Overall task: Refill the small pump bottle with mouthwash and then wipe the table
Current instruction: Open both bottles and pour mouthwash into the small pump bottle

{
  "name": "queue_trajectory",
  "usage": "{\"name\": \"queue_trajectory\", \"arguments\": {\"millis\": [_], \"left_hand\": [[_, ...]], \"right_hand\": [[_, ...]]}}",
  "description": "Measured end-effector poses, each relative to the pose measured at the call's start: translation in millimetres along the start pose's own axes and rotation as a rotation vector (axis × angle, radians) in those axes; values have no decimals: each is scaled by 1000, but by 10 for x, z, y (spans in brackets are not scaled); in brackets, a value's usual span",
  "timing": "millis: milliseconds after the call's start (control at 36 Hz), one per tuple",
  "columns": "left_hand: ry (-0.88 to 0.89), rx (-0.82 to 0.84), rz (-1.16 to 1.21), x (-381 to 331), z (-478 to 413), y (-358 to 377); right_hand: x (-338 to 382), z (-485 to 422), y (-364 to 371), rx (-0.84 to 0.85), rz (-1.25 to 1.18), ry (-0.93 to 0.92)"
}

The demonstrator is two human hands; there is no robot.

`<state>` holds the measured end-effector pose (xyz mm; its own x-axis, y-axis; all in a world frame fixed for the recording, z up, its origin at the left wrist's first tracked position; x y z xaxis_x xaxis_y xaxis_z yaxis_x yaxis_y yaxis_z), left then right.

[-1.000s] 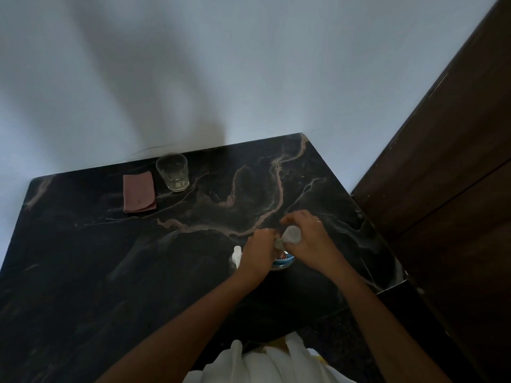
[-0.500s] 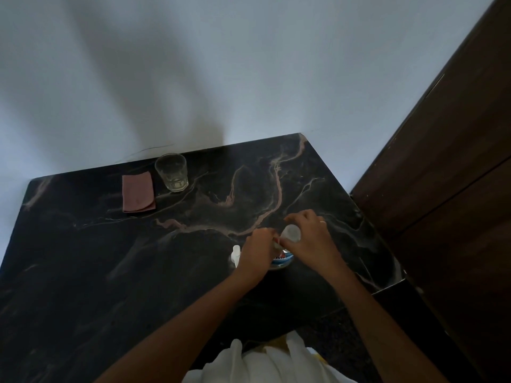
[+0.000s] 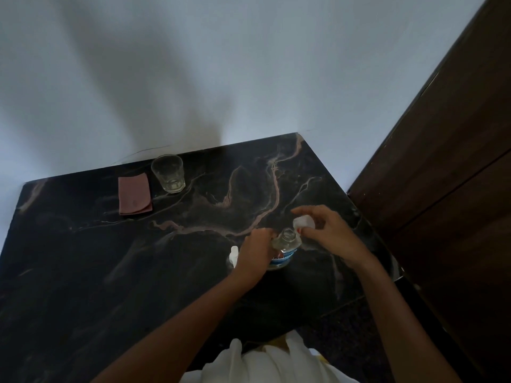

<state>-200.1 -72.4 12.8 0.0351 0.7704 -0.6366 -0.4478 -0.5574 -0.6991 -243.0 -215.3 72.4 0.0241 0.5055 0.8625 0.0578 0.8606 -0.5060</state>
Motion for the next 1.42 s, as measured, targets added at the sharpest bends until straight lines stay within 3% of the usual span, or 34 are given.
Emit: {"name": "queue_trajectory", "arguments": {"millis": [194,278,417,528,778,1083,1278,1417], "left_hand": [[-18,20,-8,-4,-20,15],[-32,42,-1,3,-9,20],[-41,58,-17,-25,-11,-2],[-29,48,-19,-27,13,-6],[-8,-3,-15,-43,57,-44],[25,-48,87,-22,113,-271],[0,-64,133,126,124,-504],[-30,-140,198,296,156,-663]], "right_hand": [[-467,86,-41,-243,-199,155],[-810,153,39,-329,-176,225],[-1259,260,164,-353,25,307],[-1485,332,248,-414,122,237],[-1656,392,362,-415,130,213],[-1439,347,305,-457,99,118],[-818,270,255,-473,-19,-69],[-310,258,284,-381,-103,-169]]}}
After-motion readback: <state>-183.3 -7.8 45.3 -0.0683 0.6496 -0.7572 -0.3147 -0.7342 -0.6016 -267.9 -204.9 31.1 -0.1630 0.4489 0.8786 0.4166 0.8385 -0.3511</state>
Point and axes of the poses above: each hand's wrist, its own z-axis away from the middle knuckle, its own y-axis out of the palm, x = y × z, the point moved 1 cm from there along -z, towards the middle knuckle, and after that the axes turned 12 degrees about -y, right-handed, at the moved point
